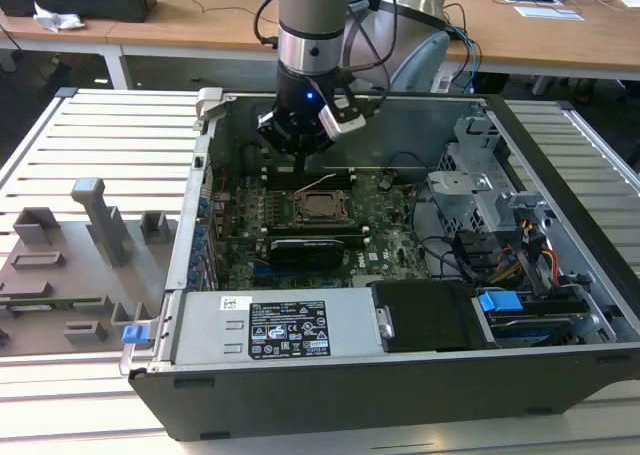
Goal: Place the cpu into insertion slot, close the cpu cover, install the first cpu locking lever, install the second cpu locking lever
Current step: 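Install the first cpu locking lever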
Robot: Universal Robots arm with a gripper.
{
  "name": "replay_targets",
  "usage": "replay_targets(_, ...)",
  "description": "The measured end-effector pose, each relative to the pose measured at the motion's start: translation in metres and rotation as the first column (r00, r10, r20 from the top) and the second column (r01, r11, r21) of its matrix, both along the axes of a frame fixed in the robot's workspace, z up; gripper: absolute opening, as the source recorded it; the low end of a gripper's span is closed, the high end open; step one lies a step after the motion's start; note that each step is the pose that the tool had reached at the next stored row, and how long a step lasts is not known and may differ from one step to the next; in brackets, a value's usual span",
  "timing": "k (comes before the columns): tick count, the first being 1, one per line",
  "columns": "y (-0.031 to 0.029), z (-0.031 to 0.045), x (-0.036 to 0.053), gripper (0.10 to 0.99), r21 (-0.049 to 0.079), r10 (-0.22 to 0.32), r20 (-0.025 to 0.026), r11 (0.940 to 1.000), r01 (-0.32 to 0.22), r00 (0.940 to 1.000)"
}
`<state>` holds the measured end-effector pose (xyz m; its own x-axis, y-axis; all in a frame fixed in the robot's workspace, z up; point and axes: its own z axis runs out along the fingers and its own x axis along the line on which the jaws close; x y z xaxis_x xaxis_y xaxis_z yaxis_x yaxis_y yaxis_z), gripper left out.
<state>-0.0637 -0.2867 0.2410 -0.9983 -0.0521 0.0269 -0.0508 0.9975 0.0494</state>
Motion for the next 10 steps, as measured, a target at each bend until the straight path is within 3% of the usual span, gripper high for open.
replay_targets(5, 0.0000, -0.0119, 0.0053, 0.106, 0.000, 0.000, -0.0014, 1.0000, 0.000, 1.0000)
replay_targets(10, 0.0008, -0.0258, 0.0204, 0.106, 0.000, 0.000, -0.0051, 1.0000, 0.000, 1.0000)
